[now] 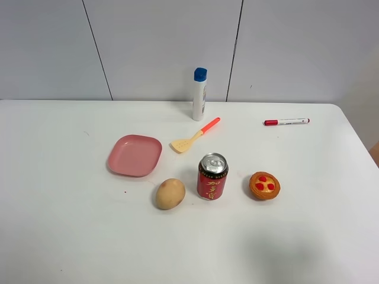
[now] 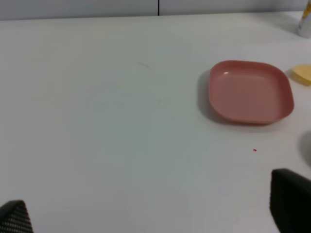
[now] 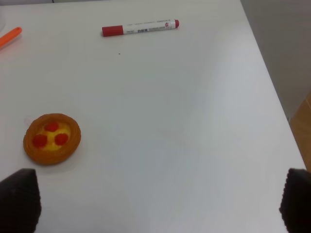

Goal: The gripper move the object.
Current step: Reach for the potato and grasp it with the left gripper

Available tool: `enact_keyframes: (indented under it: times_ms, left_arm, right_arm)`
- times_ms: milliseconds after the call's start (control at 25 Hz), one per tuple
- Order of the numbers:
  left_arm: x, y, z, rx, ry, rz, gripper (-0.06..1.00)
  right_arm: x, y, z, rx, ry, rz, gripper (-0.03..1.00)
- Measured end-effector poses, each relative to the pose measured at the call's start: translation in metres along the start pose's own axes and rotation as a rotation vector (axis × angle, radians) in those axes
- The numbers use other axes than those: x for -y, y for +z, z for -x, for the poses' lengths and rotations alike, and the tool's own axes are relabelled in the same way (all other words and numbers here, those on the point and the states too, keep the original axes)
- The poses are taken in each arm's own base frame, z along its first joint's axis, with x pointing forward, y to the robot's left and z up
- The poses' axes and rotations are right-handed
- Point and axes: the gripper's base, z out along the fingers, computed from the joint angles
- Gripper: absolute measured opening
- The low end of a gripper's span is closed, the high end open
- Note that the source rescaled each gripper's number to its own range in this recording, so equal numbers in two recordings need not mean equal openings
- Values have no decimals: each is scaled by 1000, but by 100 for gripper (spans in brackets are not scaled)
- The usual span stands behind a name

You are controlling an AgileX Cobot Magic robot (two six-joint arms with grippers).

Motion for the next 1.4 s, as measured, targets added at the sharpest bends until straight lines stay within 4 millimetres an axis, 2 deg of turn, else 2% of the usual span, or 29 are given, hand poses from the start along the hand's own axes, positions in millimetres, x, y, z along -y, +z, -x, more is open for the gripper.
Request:
enact_keyframes:
  times_ms: [1120,1240,1400]
  left_arm:
    - [0,0,0,2,-8,-4,100]
    - [2,0,13,30,-19,-19,100]
    - [6,11,47,58,-57,-59,100]
  right_arm:
    - [0,0,0,0,0,0,100]
    - [0,0,0,0,0,0,100]
    - [0,0,0,0,0,0,100]
